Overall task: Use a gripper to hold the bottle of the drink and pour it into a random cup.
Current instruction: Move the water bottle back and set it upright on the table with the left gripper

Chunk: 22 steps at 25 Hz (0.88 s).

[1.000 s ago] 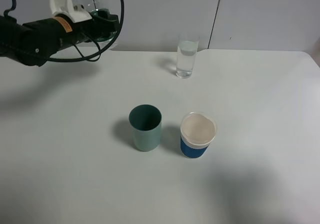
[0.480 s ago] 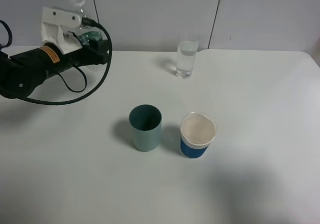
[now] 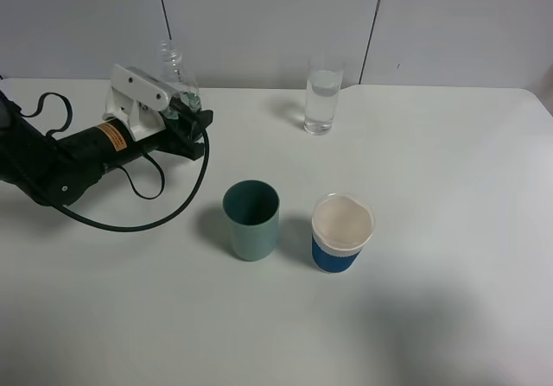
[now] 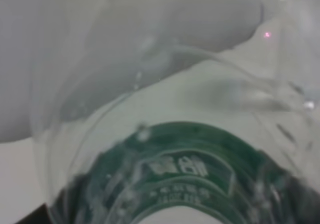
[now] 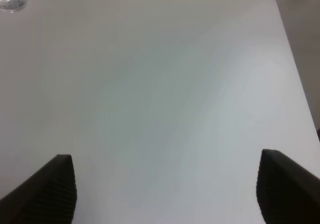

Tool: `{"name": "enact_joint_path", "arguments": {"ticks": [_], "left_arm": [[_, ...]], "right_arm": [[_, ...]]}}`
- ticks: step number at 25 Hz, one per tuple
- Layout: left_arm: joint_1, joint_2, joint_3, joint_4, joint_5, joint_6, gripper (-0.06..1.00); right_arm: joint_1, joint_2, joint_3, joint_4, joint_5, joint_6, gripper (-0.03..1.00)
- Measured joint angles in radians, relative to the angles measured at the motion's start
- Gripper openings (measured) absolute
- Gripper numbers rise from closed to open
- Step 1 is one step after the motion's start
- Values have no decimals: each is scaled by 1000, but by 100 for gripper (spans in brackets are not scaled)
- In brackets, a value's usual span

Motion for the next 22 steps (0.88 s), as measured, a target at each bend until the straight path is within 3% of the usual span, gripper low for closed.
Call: {"name": "enact_joint_path", "arguments": {"ticks": [22], "left_arm": [[0,136,-2,48,-65,-1,55]], "right_arm": [[0,0,0,-1,0,0,74]]}}
